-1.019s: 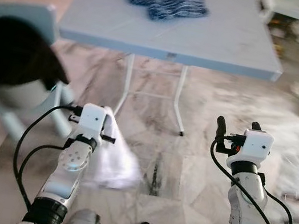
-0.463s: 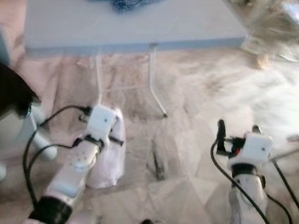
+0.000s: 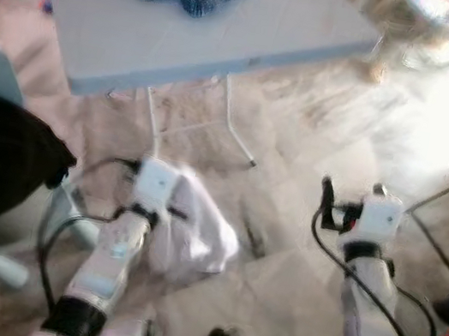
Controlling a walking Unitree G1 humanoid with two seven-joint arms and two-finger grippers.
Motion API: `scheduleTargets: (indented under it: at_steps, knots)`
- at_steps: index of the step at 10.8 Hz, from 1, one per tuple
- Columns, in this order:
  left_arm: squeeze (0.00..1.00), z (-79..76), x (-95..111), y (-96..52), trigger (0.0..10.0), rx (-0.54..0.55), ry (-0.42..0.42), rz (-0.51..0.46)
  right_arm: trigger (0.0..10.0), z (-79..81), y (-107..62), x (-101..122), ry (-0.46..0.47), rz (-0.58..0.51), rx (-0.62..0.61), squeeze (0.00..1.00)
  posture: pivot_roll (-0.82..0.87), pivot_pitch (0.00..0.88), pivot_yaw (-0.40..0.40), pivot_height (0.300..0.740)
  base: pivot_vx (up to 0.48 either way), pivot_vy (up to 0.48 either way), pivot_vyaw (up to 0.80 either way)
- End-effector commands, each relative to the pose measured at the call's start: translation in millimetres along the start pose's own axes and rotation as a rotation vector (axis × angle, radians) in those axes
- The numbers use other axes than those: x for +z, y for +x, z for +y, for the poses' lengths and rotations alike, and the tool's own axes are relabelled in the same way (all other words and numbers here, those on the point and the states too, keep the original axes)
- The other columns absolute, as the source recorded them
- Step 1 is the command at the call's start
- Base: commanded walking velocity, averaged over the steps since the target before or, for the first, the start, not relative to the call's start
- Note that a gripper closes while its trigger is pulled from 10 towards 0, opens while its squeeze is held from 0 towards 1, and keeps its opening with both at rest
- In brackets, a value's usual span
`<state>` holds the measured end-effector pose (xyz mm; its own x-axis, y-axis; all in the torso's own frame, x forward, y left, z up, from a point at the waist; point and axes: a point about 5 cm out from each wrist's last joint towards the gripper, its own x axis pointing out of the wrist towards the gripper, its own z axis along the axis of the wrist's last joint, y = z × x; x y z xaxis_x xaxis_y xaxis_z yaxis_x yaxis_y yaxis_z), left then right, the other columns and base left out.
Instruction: Hang hanger
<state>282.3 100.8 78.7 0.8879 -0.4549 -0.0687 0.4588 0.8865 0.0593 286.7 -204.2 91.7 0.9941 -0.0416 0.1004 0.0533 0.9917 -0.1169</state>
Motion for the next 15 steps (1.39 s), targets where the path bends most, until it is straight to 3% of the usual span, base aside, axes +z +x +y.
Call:
scheduleTargets:
  at_steps: [1,2,3,4,5,6,10,15]
  knots:
    - [0.0,-10.8,7.4,-4.2,10.0,-0.178,-0.008,-0.019,10.0,0.7,-0.4,0.5,0.004,-0.001,-0.005,0.0,-0.02,0.161,-0.032,0.74,0.0,0.0,0.0]
    - [0.0,-19.4,-1.8,-14.4,10.0,-0.391,0.057,0.069,10.0,0.7,-0.4,0.2,0.001,0.001,-0.003,0.0,-0.02,0.162,-0.034,0.74,0.0,0.0,0.0]
    - [0.0,-13.7,-7.1,-20.0,10.0,-0.452,0.135,0.124,10.0,0.8,-0.2,-0.2,-0.002,0.002,-0.002,0.0,-0.02,0.162,-0.034,0.74,0.0,0.0,0.0]
    - [0.0,-4.9,-8.0,-19.4,10.0,-0.434,0.196,0.138,10.0,0.6,0.0,-0.3,-0.004,0.003,-0.002,0.0,-0.03,0.163,-0.032,0.74,0.0,0.0,0.0]
    - [0.0,10.3,-4.3,-13.2,10.0,-0.343,0.241,0.124,10.0,0.1,-0.1,-0.9,-0.007,0.006,-0.005,0.0,-0.03,0.164,-0.032,0.74,0.0,0.0,0.0]
    - [0.0,16.2,1.1,-8.6,10.0,-0.28,0.225,0.094,10.0,1.1,-1.0,-2.4,-0.013,0.017,-0.003,0.0,-0.03,0.165,-0.034,0.74,0.0,0.0,-0.43]
    - [0.0,12.4,9.1,-7.5,10.0,-0.28,0.203,0.052,10.0,-0.1,0.9,-1.2,-0.011,0.012,-0.006,0.0,-0.03,0.166,-0.036,0.74,0.0,0.36,-0.72]
    - [0.0,5.7,11.3,-7.2,10.0,-0.191,0.179,-0.023,10.0,0.6,-0.6,-1.3,-0.004,0.008,-0.013,0.0,-0.02,0.167,-0.029,0.74,0.0,0.384,0.0]
